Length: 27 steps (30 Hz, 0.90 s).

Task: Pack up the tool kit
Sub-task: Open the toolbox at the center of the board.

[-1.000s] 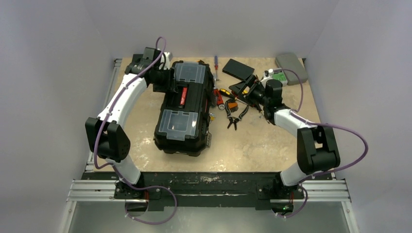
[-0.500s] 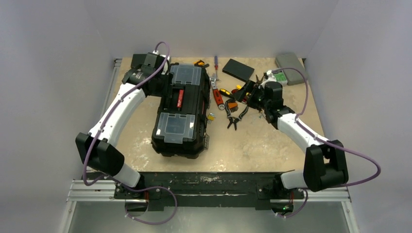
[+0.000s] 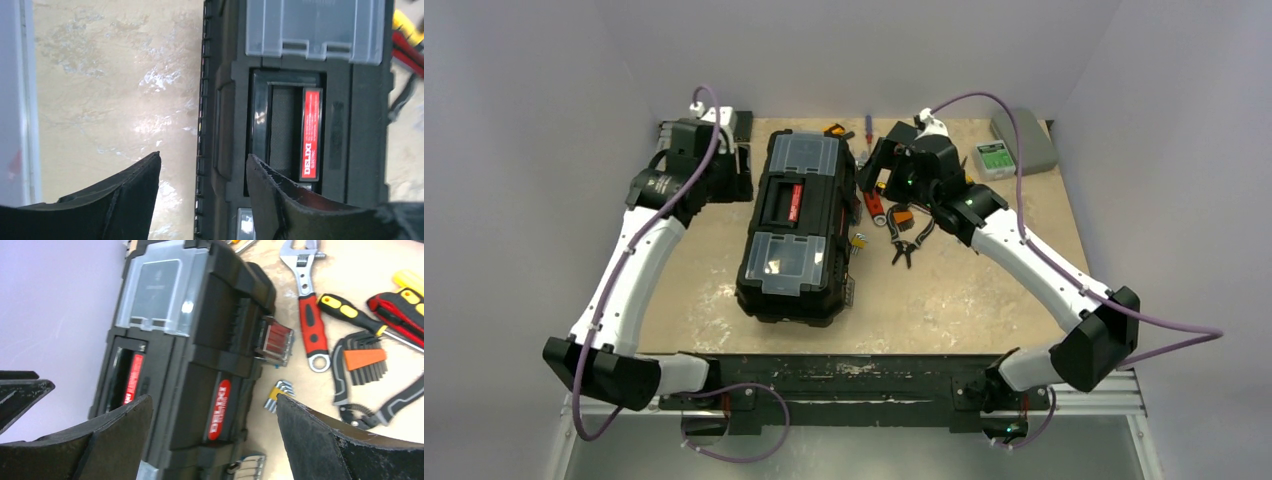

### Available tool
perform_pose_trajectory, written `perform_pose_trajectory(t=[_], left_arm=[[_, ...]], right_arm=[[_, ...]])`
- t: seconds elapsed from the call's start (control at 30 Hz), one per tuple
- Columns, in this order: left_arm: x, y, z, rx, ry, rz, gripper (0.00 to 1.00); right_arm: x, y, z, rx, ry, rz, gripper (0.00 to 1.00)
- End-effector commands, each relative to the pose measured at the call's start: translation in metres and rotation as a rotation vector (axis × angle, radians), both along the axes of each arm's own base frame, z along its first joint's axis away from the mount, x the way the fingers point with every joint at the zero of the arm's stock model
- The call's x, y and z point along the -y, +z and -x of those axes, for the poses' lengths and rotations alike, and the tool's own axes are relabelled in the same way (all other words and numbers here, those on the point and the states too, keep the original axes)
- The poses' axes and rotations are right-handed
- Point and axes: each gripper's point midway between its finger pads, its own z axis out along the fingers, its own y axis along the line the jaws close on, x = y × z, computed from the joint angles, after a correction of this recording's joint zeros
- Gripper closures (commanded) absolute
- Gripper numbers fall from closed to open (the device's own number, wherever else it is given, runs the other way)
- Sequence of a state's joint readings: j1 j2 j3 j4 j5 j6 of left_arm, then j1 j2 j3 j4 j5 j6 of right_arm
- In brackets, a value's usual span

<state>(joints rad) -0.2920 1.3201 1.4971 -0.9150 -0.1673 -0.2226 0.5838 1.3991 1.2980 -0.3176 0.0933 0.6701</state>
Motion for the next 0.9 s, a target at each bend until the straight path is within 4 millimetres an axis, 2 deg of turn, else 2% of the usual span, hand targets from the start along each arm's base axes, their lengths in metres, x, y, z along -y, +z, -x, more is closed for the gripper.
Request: perform_pose_trajectory(t=[0.0,0.27,0.33,0.4,0.53,0.67,0.77,0.87], left_arm=[[0.000,0.022,-0.014,0.078,0.016,0.245,0.41],[-0.017,0.010,-0.038,0.024,0.071,0.586,0.63],[-0.026,0.005,-0.042,0.016,0.101,0.616,0.78],[-0.032,-0.002,-0.045,-0.003,0.129,0.624,0.99],[-0.035,-0.026,-0.052,-0.076,0.157,0.642,1.00],[-0.030,-0.055,-0.058,-0.174,0.157,0.670,1.00],[-0.016,-0.078,-0.062,-0.260,0.142,0.753,1.00],[0.004,-0.103,-0.071,-0.335,0.132,0.931,1.00]], right_arm=[[-0.019,0.020,0.007,-0.034,-0.051,-0.037,0.08],[-0.096,0.044,0.028,-0.078,0.058,-0.089,0.09],[-0.113,0.052,0.030,-0.094,0.061,-0.080,0.08],[-0.130,0.056,0.034,-0.101,0.068,-0.085,0.07],[-0.167,0.052,0.036,-0.163,0.106,-0.153,0.09],[-0.192,0.034,0.034,-0.228,0.098,-0.147,0.10],[-0.206,0.014,0.028,-0.263,0.079,-0.143,0.10],[-0.212,0.005,0.019,-0.268,0.055,-0.136,0.10]])
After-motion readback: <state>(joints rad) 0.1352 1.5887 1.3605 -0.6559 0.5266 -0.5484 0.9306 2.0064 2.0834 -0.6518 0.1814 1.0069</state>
